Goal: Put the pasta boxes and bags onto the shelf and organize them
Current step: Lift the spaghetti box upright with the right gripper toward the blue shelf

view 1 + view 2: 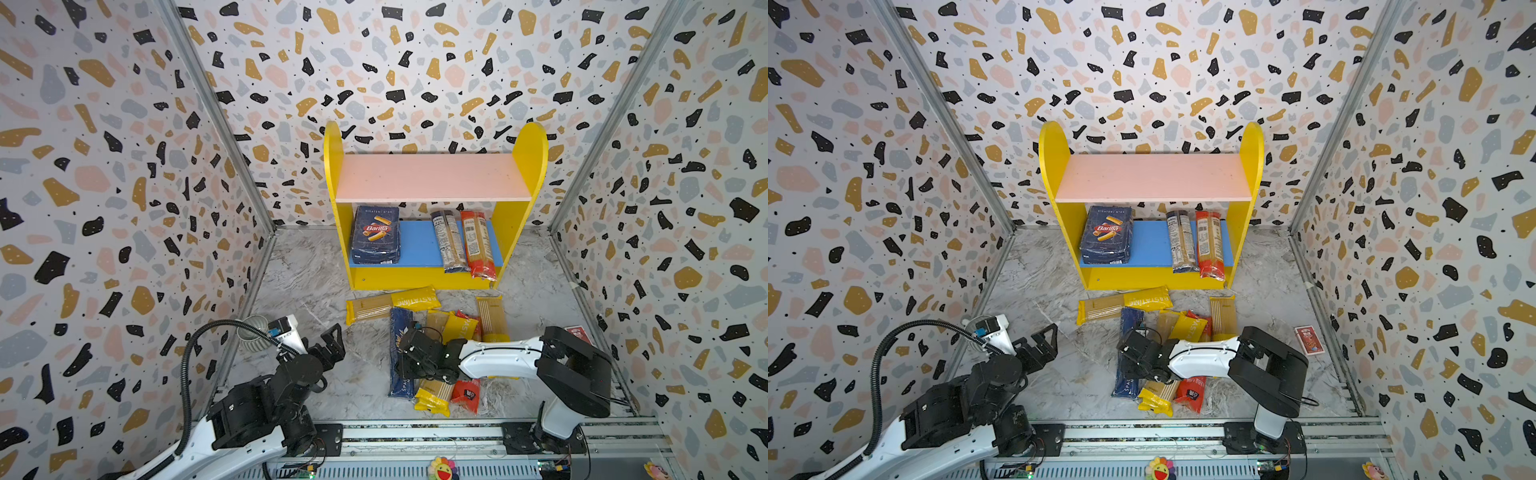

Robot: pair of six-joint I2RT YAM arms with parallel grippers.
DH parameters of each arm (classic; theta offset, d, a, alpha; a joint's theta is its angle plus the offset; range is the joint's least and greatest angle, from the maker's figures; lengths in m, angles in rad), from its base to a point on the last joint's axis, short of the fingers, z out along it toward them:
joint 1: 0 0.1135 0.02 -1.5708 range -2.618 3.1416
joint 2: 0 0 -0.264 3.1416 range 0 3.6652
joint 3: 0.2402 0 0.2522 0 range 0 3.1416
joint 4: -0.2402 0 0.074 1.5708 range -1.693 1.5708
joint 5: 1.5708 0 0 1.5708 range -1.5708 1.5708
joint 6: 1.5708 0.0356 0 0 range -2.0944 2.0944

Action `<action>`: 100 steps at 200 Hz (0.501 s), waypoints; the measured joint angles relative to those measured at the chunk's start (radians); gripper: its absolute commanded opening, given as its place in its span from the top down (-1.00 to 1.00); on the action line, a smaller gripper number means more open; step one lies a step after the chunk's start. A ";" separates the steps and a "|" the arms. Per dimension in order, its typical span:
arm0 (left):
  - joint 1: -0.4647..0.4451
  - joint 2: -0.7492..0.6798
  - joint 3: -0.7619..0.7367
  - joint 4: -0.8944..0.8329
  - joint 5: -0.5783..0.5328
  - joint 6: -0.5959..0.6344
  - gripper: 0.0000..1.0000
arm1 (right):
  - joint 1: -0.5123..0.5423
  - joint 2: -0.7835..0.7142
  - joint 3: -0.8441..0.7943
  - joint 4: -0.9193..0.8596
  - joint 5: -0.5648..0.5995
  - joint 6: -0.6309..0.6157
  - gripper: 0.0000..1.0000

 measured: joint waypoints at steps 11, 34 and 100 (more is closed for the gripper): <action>0.000 0.008 0.000 0.000 -0.005 -0.001 -0.99 | -0.011 -0.017 -0.033 0.039 -0.024 -0.003 0.36; 0.000 0.025 0.000 0.003 -0.013 -0.005 -0.99 | -0.041 -0.048 -0.103 0.132 -0.086 -0.004 0.38; 0.000 0.082 0.000 0.020 -0.015 -0.013 -0.99 | -0.104 -0.149 -0.240 0.231 -0.209 -0.020 0.45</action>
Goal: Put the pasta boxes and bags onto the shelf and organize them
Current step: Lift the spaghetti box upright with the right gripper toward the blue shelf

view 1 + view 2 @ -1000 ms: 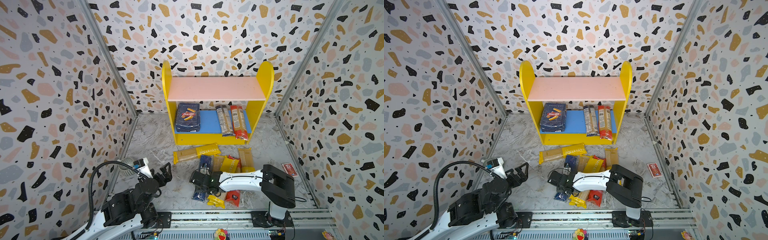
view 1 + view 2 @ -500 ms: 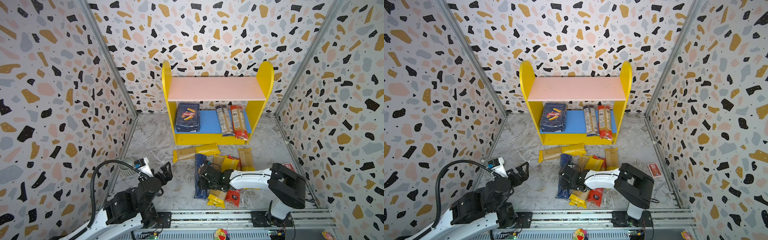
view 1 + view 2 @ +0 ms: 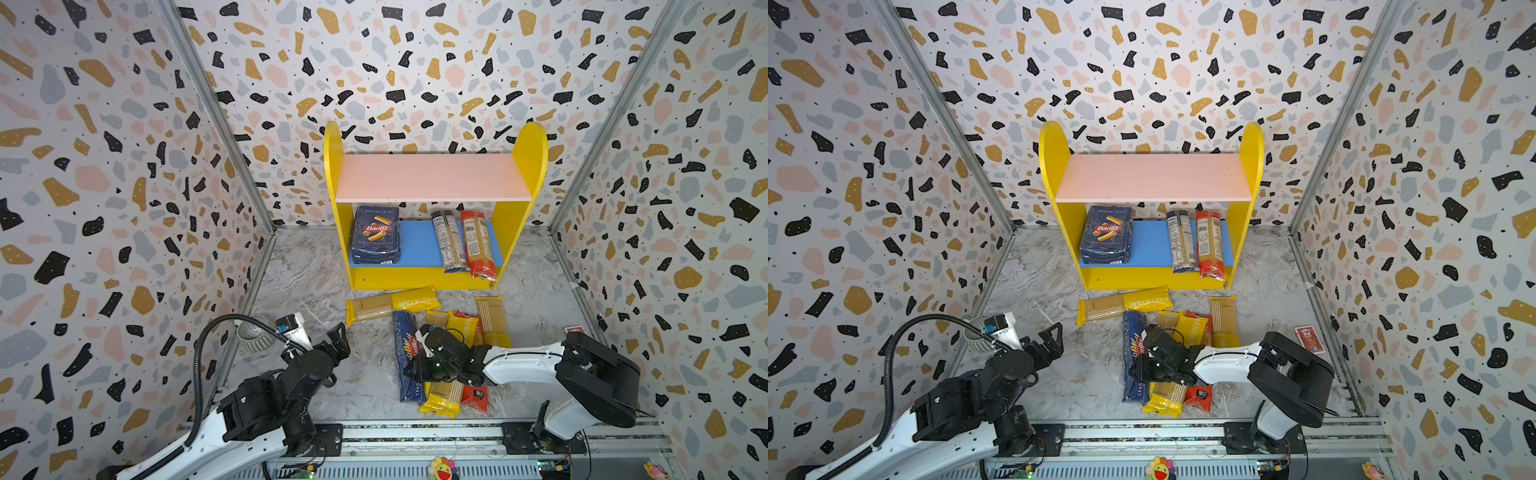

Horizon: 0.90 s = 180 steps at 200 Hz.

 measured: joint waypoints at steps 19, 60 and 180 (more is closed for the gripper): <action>0.000 0.017 0.000 0.008 -0.003 -0.002 -0.99 | -0.011 -0.026 -0.019 -0.005 -0.021 -0.008 0.47; 0.000 0.051 0.000 0.020 -0.006 -0.001 -0.99 | -0.047 -0.085 -0.050 -0.029 -0.064 -0.020 0.47; 0.000 0.095 0.047 0.055 -0.021 0.031 -0.99 | -0.117 -0.195 -0.100 0.000 -0.219 -0.019 0.48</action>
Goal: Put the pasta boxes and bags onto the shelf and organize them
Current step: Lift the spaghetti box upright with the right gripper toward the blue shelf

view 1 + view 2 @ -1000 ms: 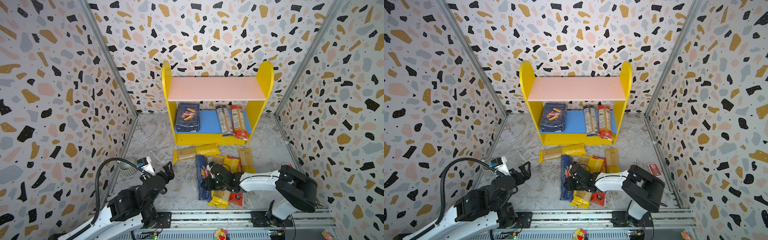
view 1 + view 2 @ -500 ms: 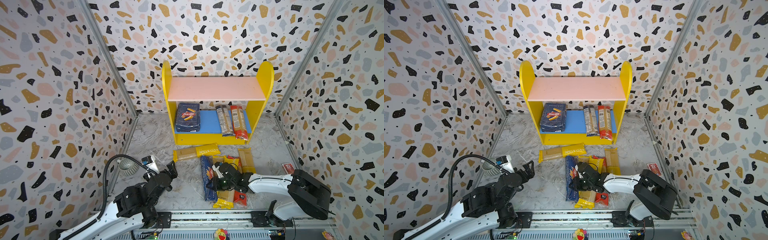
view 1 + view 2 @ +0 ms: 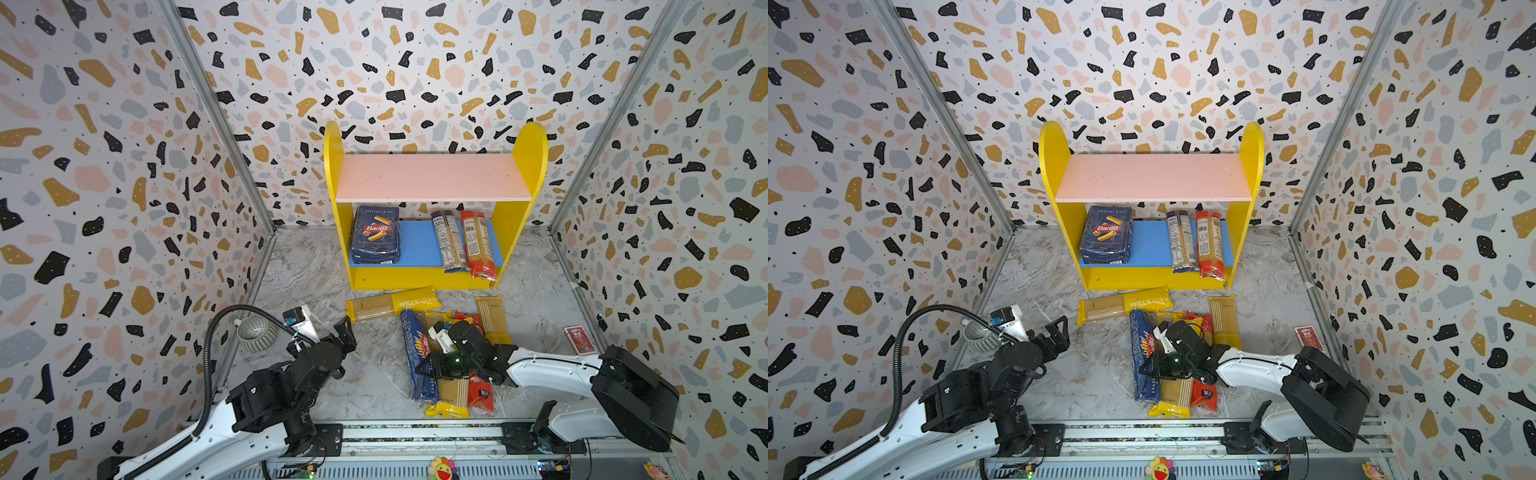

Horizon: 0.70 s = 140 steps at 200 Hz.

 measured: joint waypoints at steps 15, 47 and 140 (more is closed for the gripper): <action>0.000 0.014 0.008 0.000 0.001 0.015 -0.99 | -0.007 -0.016 0.000 0.002 -0.016 0.002 0.48; 0.000 0.053 0.021 0.006 0.001 0.032 -0.99 | -0.021 -0.055 0.000 0.003 -0.051 0.008 0.48; 0.000 0.143 0.107 0.050 -0.001 0.094 -0.99 | -0.138 -0.193 0.023 -0.101 -0.105 -0.008 0.47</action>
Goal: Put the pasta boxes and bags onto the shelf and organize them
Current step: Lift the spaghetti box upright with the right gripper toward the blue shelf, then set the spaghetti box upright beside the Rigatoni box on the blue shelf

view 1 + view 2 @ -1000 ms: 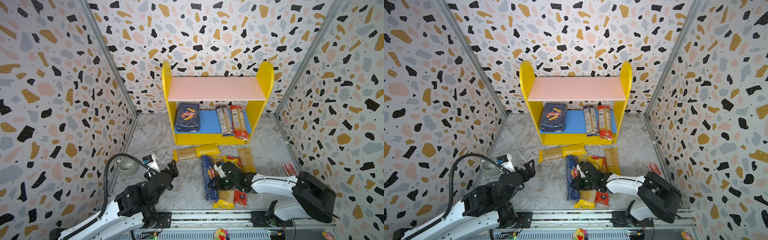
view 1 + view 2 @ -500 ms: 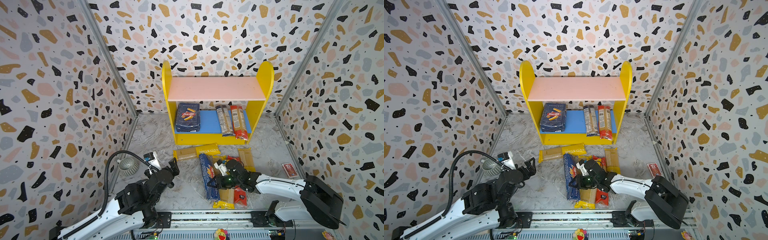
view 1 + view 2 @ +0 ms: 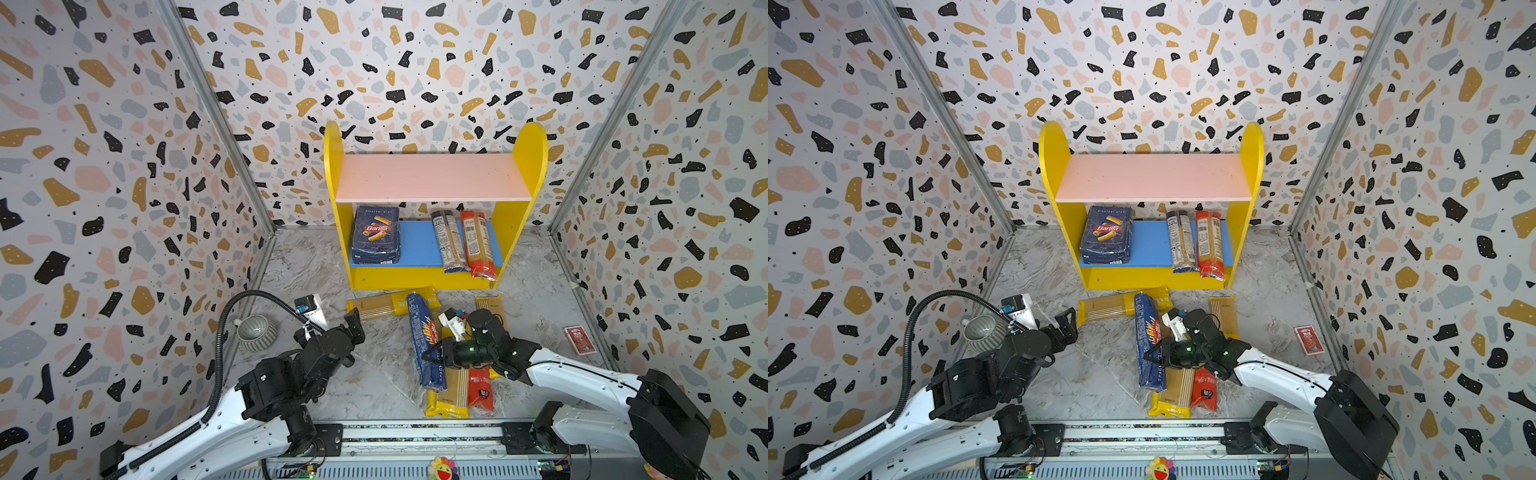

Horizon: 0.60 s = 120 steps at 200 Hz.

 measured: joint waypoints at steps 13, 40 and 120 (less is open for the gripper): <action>0.000 0.019 0.006 0.016 0.001 0.009 -0.99 | -0.025 -0.013 0.025 -0.037 -0.007 -0.011 0.47; 0.000 0.076 0.024 0.045 0.017 0.046 -0.99 | -0.080 -0.018 0.090 -0.087 -0.025 -0.037 0.47; 0.007 0.215 0.082 0.130 0.096 0.164 -0.99 | -0.220 0.154 0.389 -0.184 -0.079 -0.135 0.47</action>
